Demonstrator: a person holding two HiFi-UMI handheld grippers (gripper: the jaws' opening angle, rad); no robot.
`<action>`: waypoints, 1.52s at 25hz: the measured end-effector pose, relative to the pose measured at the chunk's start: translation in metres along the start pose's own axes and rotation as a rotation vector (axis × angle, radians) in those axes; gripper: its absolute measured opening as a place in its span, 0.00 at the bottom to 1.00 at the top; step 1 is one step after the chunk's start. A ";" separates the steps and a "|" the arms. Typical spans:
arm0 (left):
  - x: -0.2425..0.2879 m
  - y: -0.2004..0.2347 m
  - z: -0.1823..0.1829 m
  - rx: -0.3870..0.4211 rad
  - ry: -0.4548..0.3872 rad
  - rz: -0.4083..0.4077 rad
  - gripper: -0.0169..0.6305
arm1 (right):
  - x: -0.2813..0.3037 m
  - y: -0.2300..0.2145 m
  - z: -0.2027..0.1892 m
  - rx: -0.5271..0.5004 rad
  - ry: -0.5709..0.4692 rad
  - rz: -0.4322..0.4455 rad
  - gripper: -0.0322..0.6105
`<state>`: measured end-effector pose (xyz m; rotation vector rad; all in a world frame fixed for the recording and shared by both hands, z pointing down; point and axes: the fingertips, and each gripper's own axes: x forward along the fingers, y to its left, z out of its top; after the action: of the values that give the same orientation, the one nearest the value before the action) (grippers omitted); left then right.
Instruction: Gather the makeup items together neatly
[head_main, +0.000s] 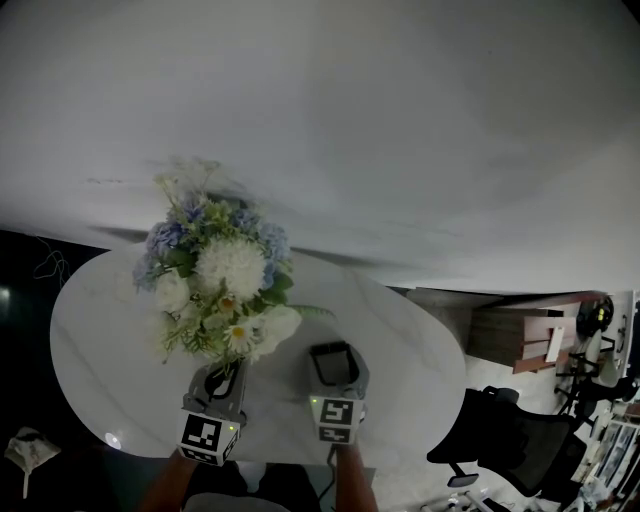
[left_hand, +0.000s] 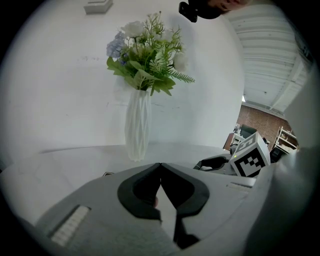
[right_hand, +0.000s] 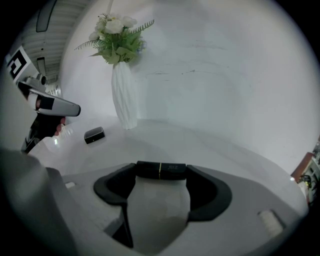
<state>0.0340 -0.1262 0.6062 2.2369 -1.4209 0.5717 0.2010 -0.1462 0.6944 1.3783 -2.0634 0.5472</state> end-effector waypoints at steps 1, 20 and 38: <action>-0.001 0.000 0.001 0.000 -0.002 0.002 0.04 | 0.000 0.000 0.000 0.001 0.000 -0.002 0.55; -0.061 0.007 0.034 0.055 -0.109 -0.034 0.04 | -0.061 0.027 0.043 0.026 -0.103 -0.072 0.55; -0.163 0.009 0.062 0.144 -0.251 -0.169 0.04 | -0.177 0.098 0.077 0.038 -0.242 -0.234 0.55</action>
<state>-0.0309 -0.0440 0.4671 2.5883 -1.3220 0.3569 0.1424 -0.0365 0.5177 1.7534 -2.0443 0.3353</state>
